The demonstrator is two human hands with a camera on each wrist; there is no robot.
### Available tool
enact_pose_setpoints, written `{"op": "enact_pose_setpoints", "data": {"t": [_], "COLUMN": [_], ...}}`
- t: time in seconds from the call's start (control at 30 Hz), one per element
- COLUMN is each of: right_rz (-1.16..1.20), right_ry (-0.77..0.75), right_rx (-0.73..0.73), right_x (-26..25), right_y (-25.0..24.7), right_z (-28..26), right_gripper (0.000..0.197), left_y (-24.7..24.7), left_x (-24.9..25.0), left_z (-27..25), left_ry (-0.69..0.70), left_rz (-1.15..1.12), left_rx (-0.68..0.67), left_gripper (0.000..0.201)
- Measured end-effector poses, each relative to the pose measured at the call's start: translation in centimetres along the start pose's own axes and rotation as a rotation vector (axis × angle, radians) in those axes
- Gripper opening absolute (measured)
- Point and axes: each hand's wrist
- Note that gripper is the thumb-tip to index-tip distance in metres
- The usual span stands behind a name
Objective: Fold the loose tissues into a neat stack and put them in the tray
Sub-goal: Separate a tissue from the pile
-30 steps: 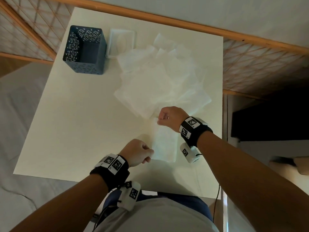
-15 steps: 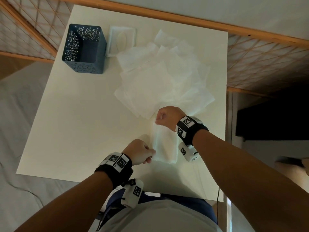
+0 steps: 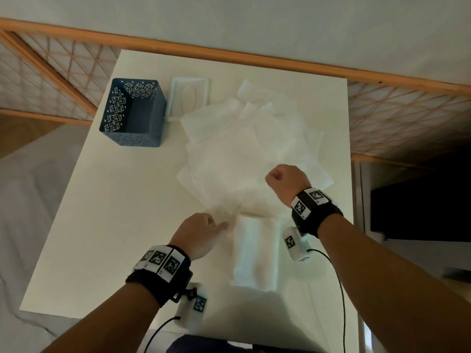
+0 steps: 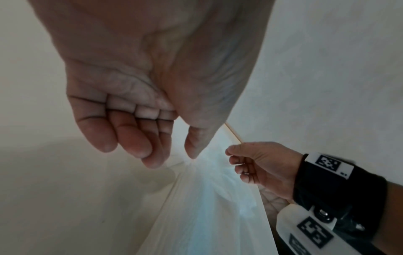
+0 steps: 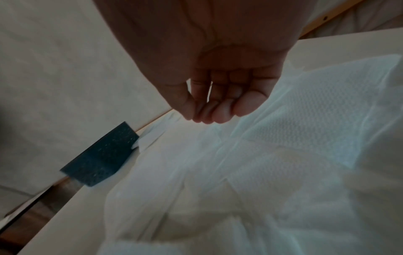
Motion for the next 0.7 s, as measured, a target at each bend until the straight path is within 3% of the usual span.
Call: {"op": "enact_pose_setpoints", "data": {"t": [0.07,0.13,0.23,0.3,0.4,0.57,0.7], "right_rz": [0.020,0.049,0.072,0.061,0.077,0.203,0.364], "right_ry": [0.081,0.163,0.249,0.247,0.233,0.230,0.209], "right_rx": [0.035,0.050,0.048,0.031,-0.037,-0.031,-0.018], "right_x": [-0.4,-0.8,-1.7,-1.9,-2.1,-1.6,-1.7], "right_y": [-0.1,-0.1,0.3,0.6,0.4,0.3,0.2], "right_z": [1.3,2.6,3.9,4.4,4.4,3.8,3.1], "right_gripper": [0.014,0.029,0.025,0.033,0.021,0.026,0.017], "left_y": [-0.5,-0.7,-0.8,-0.8,-0.6,-0.2,0.4], "left_x": [0.5,1.3,2.9,4.0,5.4,7.1,8.1], "left_z": [0.9,2.0,3.2,3.9,5.2,7.1,8.3], "left_ry": [0.003,0.009,0.040,0.061,0.083,0.108,0.288], "left_rz": [-0.002,-0.007,0.010,0.028,0.065,-0.018,-0.029], "left_rx": [0.037,0.066,0.103,0.134,0.171,0.286,0.337], "left_gripper": [0.053,0.044,0.033,0.026,0.020,0.016,0.030]}}
Point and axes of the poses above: each hand's wrist, its own z-axis towards the middle knuckle, its own y-axis out of the palm, x = y × z, and after that the axes turned 2 degrees about x, right-handed
